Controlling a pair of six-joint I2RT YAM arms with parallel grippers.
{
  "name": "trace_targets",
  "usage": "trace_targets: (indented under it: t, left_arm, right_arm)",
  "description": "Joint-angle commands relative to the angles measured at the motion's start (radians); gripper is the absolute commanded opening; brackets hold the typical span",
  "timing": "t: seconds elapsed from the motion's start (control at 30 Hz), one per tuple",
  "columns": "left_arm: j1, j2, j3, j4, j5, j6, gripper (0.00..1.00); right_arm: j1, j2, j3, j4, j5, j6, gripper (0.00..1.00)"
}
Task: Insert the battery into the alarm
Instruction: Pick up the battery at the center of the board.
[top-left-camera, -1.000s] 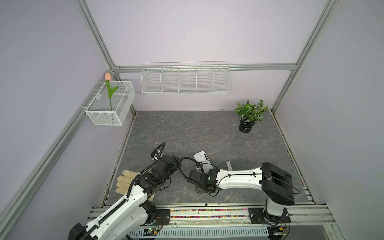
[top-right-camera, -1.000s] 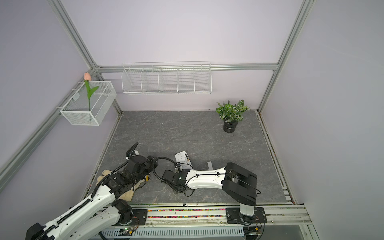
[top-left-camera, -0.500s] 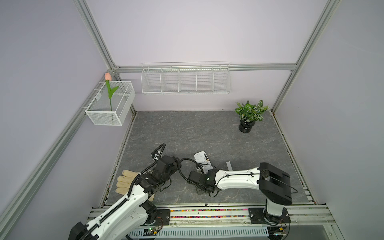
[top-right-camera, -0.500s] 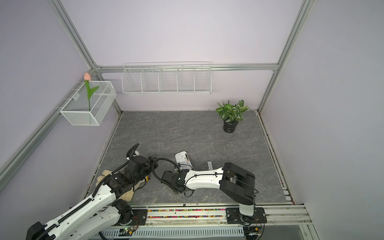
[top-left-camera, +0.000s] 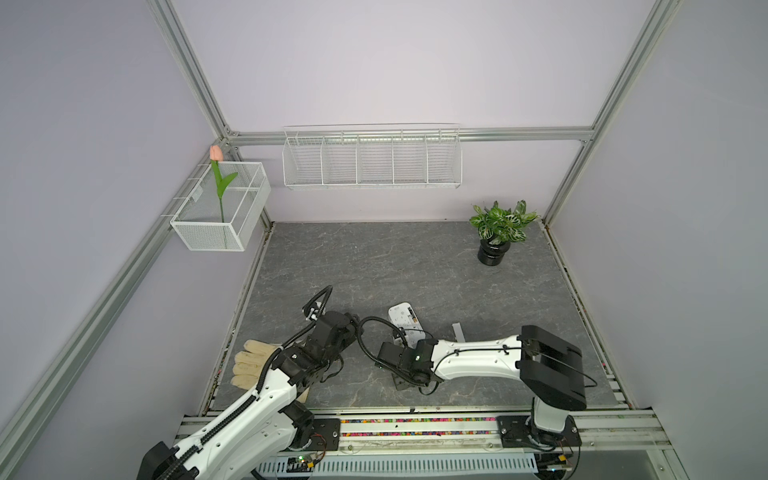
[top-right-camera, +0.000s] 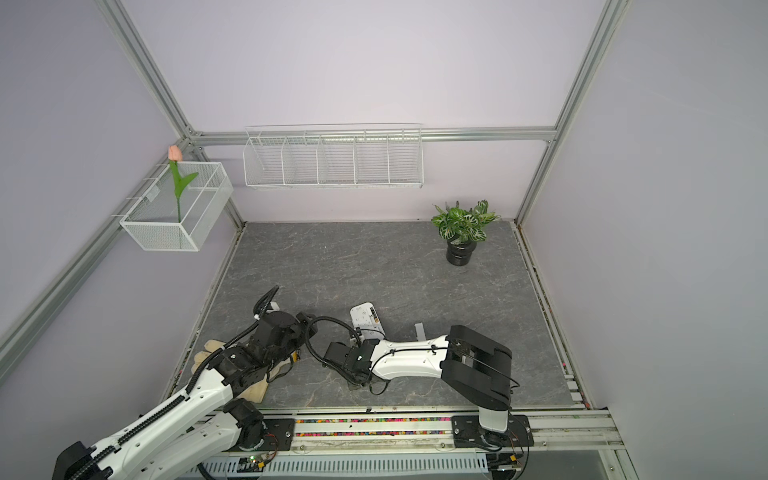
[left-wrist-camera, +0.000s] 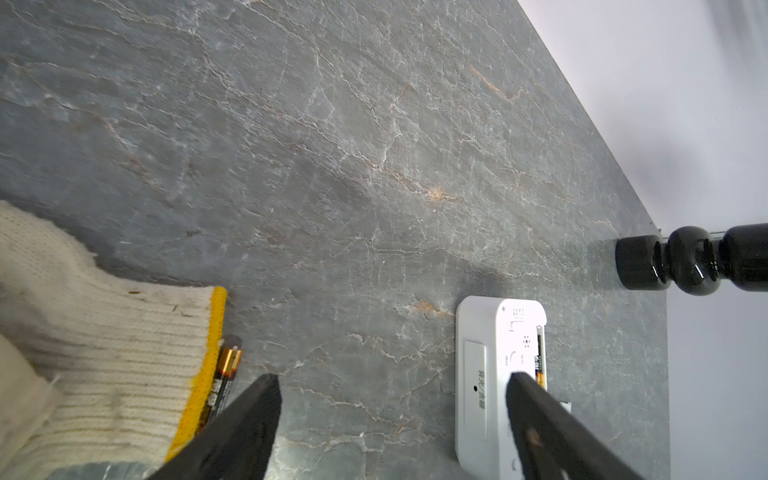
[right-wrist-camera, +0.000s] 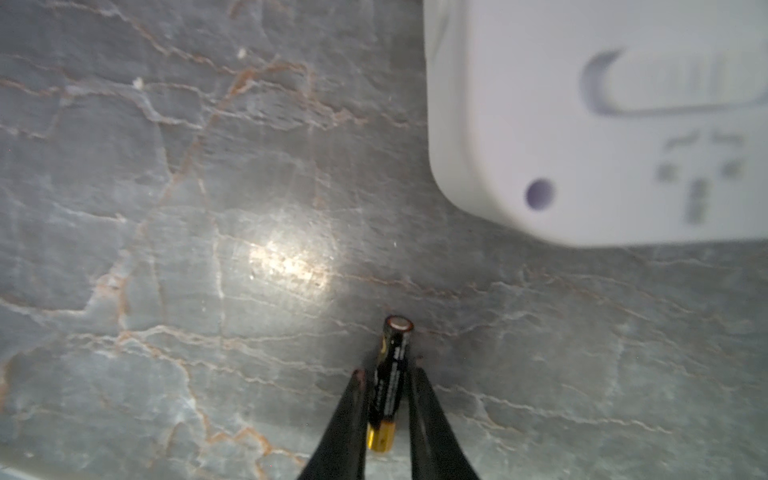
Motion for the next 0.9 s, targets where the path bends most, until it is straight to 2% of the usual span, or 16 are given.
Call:
trace_targets:
  t: [0.0, 0.2, 0.53, 0.73, 0.87]
  left_arm:
    - [0.006, 0.001, -0.010, 0.004, -0.017, -0.004, 0.87]
    - [0.006, 0.003, -0.011, 0.007, -0.015, -0.007, 0.87]
    - [0.006, 0.016, -0.007, 0.027, -0.003, -0.002, 0.87]
    - [0.006, 0.045, 0.000, 0.048, 0.023, 0.034, 0.87]
    - [0.006, 0.076, 0.006, 0.077, 0.059, 0.052, 0.87]
  right_arm:
    - [0.016, -0.002, -0.033, -0.083, -0.031, 0.003, 0.23]
    - [0.027, 0.001, -0.032, -0.099, -0.026, 0.003, 0.23]
    - [0.028, -0.006, -0.020, -0.097, 0.003, -0.029, 0.13]
    - [0.027, -0.088, -0.050, -0.049, 0.047, -0.114, 0.11]
    - [0.008, -0.197, -0.107, 0.027, 0.041, -0.196, 0.08]
